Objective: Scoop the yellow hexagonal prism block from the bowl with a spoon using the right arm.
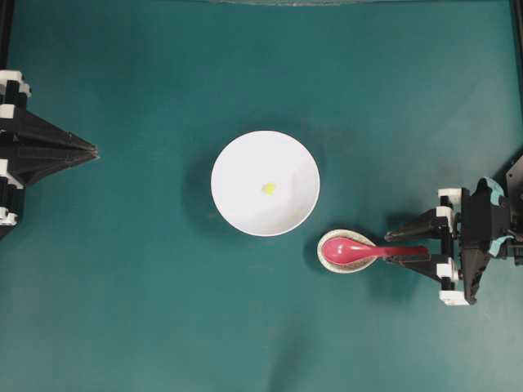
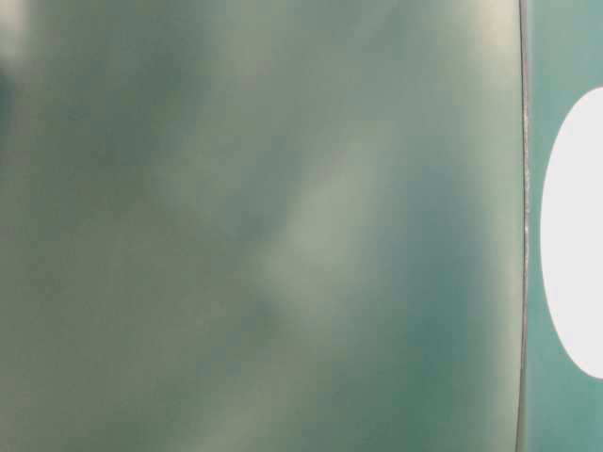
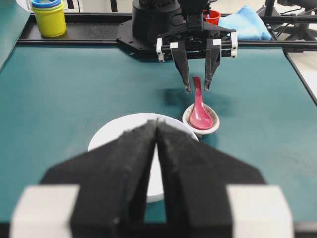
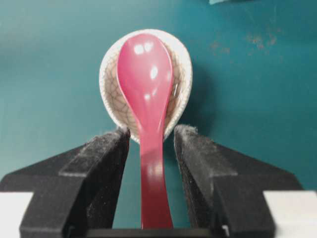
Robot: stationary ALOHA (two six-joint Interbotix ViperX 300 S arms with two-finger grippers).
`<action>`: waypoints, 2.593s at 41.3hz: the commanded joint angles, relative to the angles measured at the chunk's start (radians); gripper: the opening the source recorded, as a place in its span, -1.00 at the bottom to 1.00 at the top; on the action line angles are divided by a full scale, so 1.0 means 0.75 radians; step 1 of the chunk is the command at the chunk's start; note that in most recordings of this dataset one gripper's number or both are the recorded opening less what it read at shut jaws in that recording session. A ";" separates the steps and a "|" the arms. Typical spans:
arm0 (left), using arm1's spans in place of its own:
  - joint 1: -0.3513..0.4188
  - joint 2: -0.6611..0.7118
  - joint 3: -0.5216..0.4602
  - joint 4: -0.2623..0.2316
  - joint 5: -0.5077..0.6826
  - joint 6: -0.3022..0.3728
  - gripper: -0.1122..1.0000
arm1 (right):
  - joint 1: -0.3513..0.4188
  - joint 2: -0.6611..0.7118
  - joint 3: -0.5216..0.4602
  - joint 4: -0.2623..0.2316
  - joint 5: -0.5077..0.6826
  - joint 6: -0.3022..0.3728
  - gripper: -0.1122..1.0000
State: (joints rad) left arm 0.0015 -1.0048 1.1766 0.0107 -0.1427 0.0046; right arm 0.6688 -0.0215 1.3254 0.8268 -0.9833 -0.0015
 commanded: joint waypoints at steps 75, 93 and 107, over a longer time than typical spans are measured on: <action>0.000 0.006 -0.041 0.004 0.008 0.002 -0.63 | 0.088 0.270 -0.006 -0.045 -0.303 0.096 0.07; -0.002 0.006 -0.041 0.004 0.008 0.002 -0.63 | 0.090 0.274 -0.012 -0.047 -0.297 0.096 0.07; -0.002 0.006 -0.041 0.004 0.008 0.002 -0.63 | 0.088 0.274 -0.012 -0.045 -0.297 0.096 0.05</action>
State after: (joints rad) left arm 0.0015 -1.0048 1.1766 0.0107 -0.1304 0.0046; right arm 0.7302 0.1948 1.3208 0.7900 -1.2011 0.0690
